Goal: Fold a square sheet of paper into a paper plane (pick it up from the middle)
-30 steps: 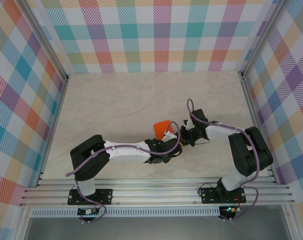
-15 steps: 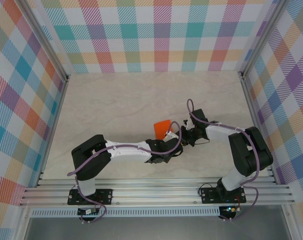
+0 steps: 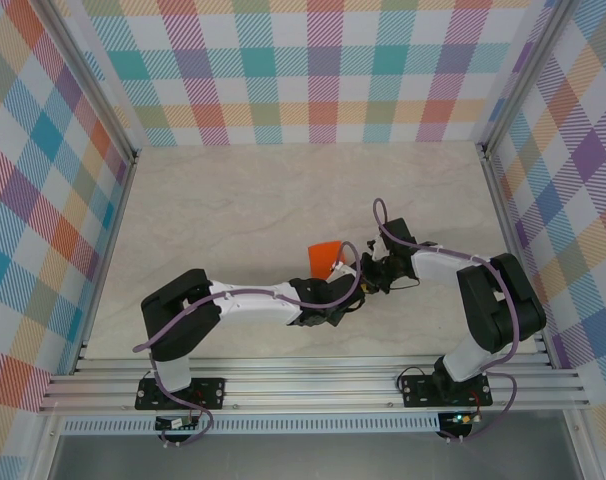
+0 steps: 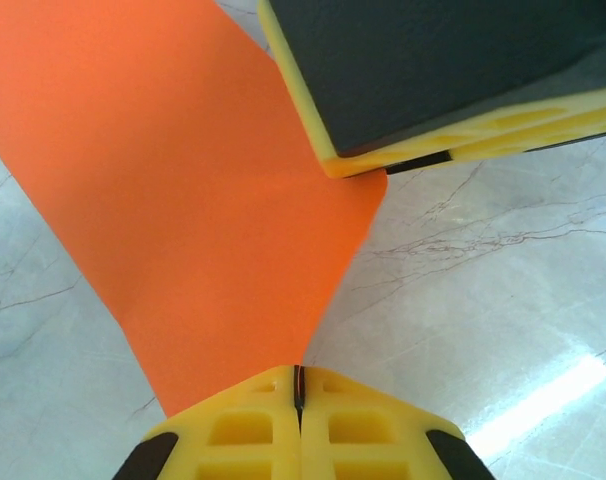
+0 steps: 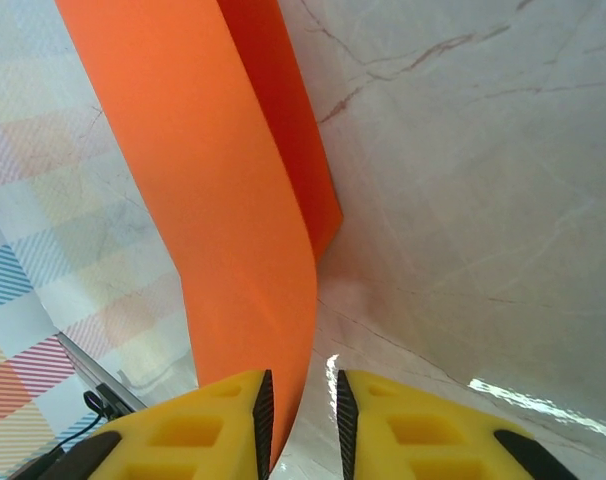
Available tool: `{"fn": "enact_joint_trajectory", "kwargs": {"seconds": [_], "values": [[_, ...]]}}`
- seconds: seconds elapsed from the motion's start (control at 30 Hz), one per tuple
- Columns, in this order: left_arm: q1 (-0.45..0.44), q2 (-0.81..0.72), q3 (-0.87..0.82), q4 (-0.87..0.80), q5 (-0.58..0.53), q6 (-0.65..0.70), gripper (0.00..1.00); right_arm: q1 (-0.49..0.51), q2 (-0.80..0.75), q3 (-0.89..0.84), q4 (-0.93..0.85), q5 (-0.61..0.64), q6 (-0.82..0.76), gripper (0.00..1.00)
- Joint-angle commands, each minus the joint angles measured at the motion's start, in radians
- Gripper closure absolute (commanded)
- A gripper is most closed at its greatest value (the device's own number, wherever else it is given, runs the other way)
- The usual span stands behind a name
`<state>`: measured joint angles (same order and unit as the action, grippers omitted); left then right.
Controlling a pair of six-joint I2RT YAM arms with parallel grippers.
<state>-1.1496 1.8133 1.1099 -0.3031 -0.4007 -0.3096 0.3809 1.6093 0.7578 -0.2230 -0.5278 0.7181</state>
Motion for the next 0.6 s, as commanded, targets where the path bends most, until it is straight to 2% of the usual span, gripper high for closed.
{"fn": "enact_joint_trajectory", "kwargs": {"seconds": [0.0, 0.3, 0.57], "values": [[0.027, -0.050, -0.032, 0.060, 0.047, -0.016, 1.00, 0.003, -0.003, 0.041, -0.061, 0.021, -0.044, 0.71], [0.069, -0.110, -0.113, 0.133, 0.156, -0.030, 1.00, 0.000, -0.042, 0.165, -0.234, 0.160, -0.146, 0.59], [0.112, -0.158, -0.185, 0.199, 0.251, -0.057, 1.00, 0.000, -0.023, 0.250, -0.253, 0.156, -0.190, 0.59]]}}
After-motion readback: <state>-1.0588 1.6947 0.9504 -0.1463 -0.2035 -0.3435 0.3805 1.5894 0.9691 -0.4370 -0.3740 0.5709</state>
